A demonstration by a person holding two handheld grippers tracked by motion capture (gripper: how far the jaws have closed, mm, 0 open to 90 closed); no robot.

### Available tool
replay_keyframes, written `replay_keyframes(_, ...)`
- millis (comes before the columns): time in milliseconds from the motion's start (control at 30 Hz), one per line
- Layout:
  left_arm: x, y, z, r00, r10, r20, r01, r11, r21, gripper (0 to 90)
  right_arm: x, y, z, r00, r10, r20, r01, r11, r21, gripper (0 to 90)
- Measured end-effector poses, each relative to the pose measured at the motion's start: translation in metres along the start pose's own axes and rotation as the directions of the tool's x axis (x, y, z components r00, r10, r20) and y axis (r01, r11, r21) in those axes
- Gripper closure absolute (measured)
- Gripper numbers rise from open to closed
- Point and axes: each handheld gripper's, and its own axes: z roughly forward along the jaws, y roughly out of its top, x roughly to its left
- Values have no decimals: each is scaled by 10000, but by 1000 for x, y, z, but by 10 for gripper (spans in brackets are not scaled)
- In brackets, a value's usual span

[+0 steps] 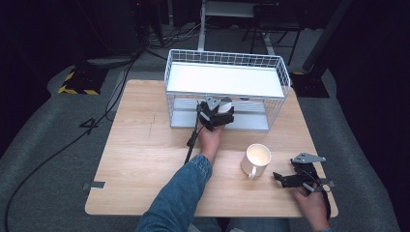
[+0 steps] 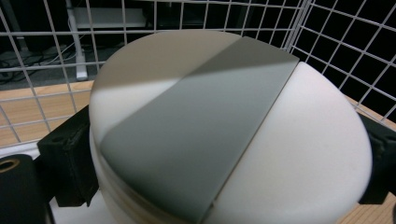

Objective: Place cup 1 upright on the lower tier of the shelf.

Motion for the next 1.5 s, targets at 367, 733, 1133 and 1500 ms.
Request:
replay_keyframes(367, -2, -4, 5, 9996, -51, -275, 47, 9999, -114, 71, 0, 0, 0, 10000, -42, -19, 42, 10000, -9, 19)
replay_keyframes(733, -2, -6, 7, 9990, -316, -305, 313, 9995, -78, 68, 0, 0, 0, 10000, -73, -45, 73, 10000, -16, 22)
replay_keyframes(1133, -3, -9, 11, 9995, -171, -252, 173, 9998, 55, 0, 0, 0, 0, 10000, -72, -48, 72, 10000, -18, 22)
replay_keyframes(1500, -2, -5, 3, 9997, 41, -249, -43, 10000, -78, 0, 0, 0, 0, 10000, -70, -49, 70, 10000, -17, 22)
